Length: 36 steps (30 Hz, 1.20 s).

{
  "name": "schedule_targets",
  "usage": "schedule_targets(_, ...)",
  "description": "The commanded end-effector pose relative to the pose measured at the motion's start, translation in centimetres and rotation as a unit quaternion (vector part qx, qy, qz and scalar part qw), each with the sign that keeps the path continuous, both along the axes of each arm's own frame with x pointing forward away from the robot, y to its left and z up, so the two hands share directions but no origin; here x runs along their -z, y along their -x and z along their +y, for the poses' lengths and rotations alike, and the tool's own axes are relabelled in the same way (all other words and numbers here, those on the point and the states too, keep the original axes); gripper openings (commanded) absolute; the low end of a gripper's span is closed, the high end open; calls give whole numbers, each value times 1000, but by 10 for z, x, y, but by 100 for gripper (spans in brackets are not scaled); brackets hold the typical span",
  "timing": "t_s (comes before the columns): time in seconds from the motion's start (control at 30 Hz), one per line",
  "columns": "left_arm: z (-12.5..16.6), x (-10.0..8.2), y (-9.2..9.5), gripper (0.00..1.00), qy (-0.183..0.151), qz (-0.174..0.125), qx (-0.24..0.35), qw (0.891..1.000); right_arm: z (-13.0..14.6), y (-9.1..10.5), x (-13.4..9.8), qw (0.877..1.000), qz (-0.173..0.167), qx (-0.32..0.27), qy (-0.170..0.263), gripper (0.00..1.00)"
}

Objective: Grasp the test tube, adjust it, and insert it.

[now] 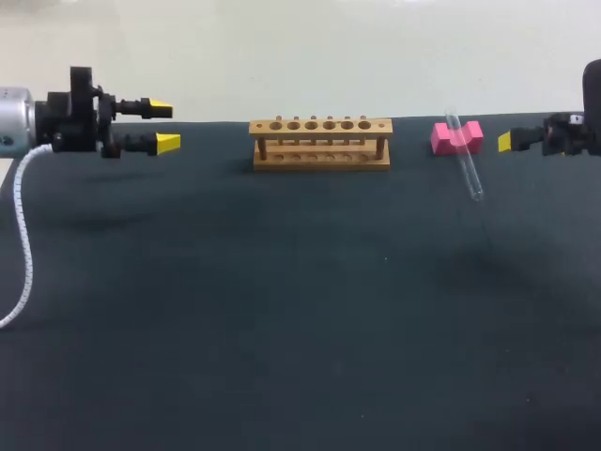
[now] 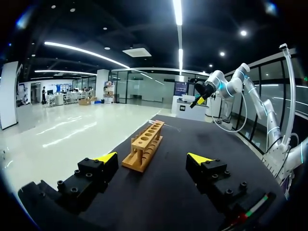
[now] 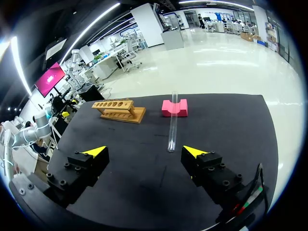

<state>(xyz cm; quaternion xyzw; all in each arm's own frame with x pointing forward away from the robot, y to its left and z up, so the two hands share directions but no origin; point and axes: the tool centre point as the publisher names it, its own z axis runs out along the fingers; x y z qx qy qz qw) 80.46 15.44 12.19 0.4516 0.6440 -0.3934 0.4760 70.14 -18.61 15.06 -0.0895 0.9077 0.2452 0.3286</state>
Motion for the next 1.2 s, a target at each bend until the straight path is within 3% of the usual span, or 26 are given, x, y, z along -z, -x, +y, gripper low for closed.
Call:
schedule_targets(0.03, -1, 0, 3, 100, 0, -3, -6, 1000, 0, 1, 0, 1000, 0, 1, 1, 100)
schedule_targets(0.17, -1, 0, 3, 100, 0, -3, -6, 1000, 0, 1, 0, 1000, 0, 1, 1, 100)
schedule_targets(0.27, -1, 0, 3, 100, 0, -3, -6, 1000, 4, -7, 5, 999, 3, 11, 34, 100)
schedule_targets(0.53, -1, 0, 3, 100, 0, -3, -6, 1000, 11, -30, 15, 994, -31, 63, 79, 100)
schedule_targets(0.77, -1, 0, 3, 100, 0, -3, -6, 1000, 20, -52, 15, 980, -67, 102, 157, 100)
schedule_targets(0.87, -1, 0, 3, 100, 0, -3, -6, 1000, 25, -57, 14, 965, -47, 128, 224, 100)
schedule_targets(1.2, -1, 0, 3, 100, 0, -3, -6, 1000, 25, -57, 14, 965, -47, 128, 224, 100)
